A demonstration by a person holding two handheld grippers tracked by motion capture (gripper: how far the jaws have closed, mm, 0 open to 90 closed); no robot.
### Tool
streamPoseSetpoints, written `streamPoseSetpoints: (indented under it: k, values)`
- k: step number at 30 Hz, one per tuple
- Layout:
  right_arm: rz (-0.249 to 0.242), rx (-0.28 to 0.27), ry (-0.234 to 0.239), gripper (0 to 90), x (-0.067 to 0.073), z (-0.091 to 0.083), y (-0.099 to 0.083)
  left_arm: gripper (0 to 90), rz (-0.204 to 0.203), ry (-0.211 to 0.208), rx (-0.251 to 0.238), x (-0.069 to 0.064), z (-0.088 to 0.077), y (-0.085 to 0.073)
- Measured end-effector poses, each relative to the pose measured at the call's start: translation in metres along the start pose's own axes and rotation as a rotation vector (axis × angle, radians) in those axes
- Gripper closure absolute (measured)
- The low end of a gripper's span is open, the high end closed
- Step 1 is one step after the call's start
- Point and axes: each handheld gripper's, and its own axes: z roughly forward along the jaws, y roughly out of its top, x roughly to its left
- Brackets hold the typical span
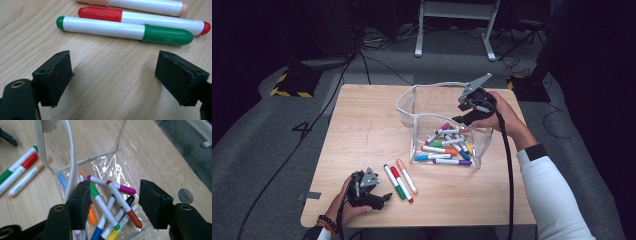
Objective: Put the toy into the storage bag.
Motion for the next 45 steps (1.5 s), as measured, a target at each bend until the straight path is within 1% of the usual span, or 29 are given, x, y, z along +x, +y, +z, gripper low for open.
streamPoseSetpoints:
  k: [1,2,3,4,5,6,7,8,10,15,17,18,19,20,22,24,26,28,31,33,36,38,39,42,45]
  values:
    - [0.013,-0.026,-0.011,38.1,0.001,-0.004,-0.002,14.4,0.0,0.0,0.0,0.0,0.0,0.0]
    - [0.027,-0.052,-0.002,37.8,0.001,-0.009,-0.004,14.4,0.0,0.0,0.0,0.0,0.0,0.0]
    - [0.024,-0.084,-0.009,36.8,0.003,-0.014,-0.005,14.4,0.0,0.0,0.0,0.0,0.0,0.0]
    - [0.023,-0.109,-0.029,34.8,0.005,-0.02,-0.007,14.4,0.0,0.0,0.0,0.0,0.0,0.0]
    - [0.026,-0.129,-0.036,32.9,0.007,-0.025,-0.009,14.4,0.0,0.0,0.0,0.0,0.0,0.0]
    - [0.026,-0.144,-0.046,32.5,0.008,-0.031,-0.011,14.4,0.0,0.0,0.0,0.0,0.0,0.0]
    - [0.03,-0.161,-0.068,31.9,0.009,-0.037,-0.013,14.4,0.0,0.0,0.0,0.0,0.0,0.0]
    - [0.041,-0.186,-0.084,31.3,0.009,-0.043,-0.016,14.4,0.0,0.0,0.0,0.0,0.0,0.0]
    - [0.082,-0.243,-0.082,30.4,0.01,-0.055,-0.025,14.4,0.0,0.0,0.0,0.0,0.0,0.0]
    - [0.1,-0.303,-0.142,28.5,0.021,-0.08,-0.055,14.4,0.0,0.0,0.0,0.0,0.0,0.0]
    - [0.113,-0.333,-0.142,28.0,0.026,-0.088,-0.07,14.4,0.0,0.0,0.0,0.0,0.0,0.0]
    - [0.119,-0.337,-0.156,27.5,0.028,-0.092,-0.078,14.5,0.0,0.0,0.0,0.0,0.0,0.0]
    - [0.122,-0.345,-0.16,27.3,0.031,-0.094,-0.086,14.4,0.0,0.001,0.0,0.0,0.0,0.0]
    - [0.128,-0.347,-0.151,26.9,0.033,-0.096,-0.094,14.5,-0.001,0.001,0.0,0.0,0.0,0.0]
    - [0.137,-0.344,-0.174,26.5,0.04,-0.097,-0.111,14.5,-0.004,0.001,0.0,0.0,0.0,0.0]
    - [0.15,-0.337,-0.187,25.4,0.045,-0.095,-0.127,14.5,-0.002,0.002,0.0,0.0,0.0,0.0]
    - [0.162,-0.333,-0.191,25.3,0.051,-0.091,-0.143,14.5,-0.002,0.002,0.0,0.0,0.0,0.0]
    - [0.181,-0.335,-0.178,25.3,0.056,-0.085,-0.158,14.5,-0.002,0.002,0.0,0.0,0.0,0.0]
    - [0.202,-0.31,-0.172,25.2,0.066,-0.069,-0.175,14.5,-0.004,0.001,0.0,0.0,0.0,0.0]
    - [0.214,-0.303,-0.154,25.1,0.072,-0.059,-0.182,14.4,-0.004,0.002,0.0,0.0,0.0,0.0]
    - [0.215,-0.29,-0.131,25.1,0.085,-0.04,-0.192,14.4,-0.004,0.002,-0.001,0.0,0.0,0.0]
    - [0.21,-0.281,-0.125,25.6,0.093,-0.027,-0.196,14.4,-0.002,0.002,0.0,0.0,0.0,0.0]
    - [0.208,-0.276,-0.111,25.9,0.096,-0.021,-0.197,14.5,0.0,0.002,0.0,0.0,0.0,0.0]
    - [0.197,-0.267,-0.092,27.3,0.105,-0.008,-0.196,14.4,-0.001,0.002,0.002,0.0,-0.001,-0.001]
    - [0.189,-0.282,-0.081,28.2,0.111,0.003,-0.193,14.4,0.001,0.0,0.002,0.0,-0.001,-0.001]
